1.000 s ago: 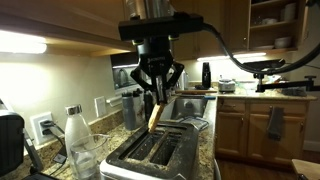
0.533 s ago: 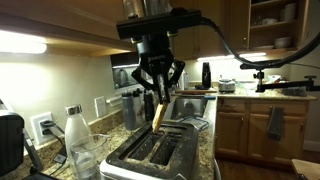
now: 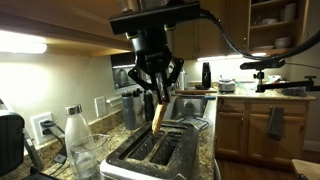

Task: Put the pieces of bread in the toaster

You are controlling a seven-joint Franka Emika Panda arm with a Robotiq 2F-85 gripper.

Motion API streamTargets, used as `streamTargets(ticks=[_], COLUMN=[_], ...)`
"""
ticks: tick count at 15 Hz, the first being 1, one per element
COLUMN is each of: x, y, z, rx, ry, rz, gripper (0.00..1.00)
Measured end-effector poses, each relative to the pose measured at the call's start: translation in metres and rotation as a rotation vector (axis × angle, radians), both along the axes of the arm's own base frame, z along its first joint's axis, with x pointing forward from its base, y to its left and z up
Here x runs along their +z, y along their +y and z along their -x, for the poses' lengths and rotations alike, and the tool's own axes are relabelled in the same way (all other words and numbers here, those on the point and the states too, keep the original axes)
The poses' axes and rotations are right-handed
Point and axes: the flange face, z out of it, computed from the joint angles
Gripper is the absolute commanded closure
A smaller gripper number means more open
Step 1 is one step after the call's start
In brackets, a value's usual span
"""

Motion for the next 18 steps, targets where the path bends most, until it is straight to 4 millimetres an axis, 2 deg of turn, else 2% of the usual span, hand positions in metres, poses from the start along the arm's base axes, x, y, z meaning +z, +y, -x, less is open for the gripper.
streamTargets(ticks=[7, 12, 18], x=[-0.021, -0.022, -0.024], y=[-0.003, -0.003, 0.01], z=[-0.014, -0.022, -0.036], rx=[-0.076, -0.126, -0.119], ry=[0.037, 0.03, 0.026], rz=[0.005, 0.002, -0.009], gripper=[0.9, 0.9, 0.9])
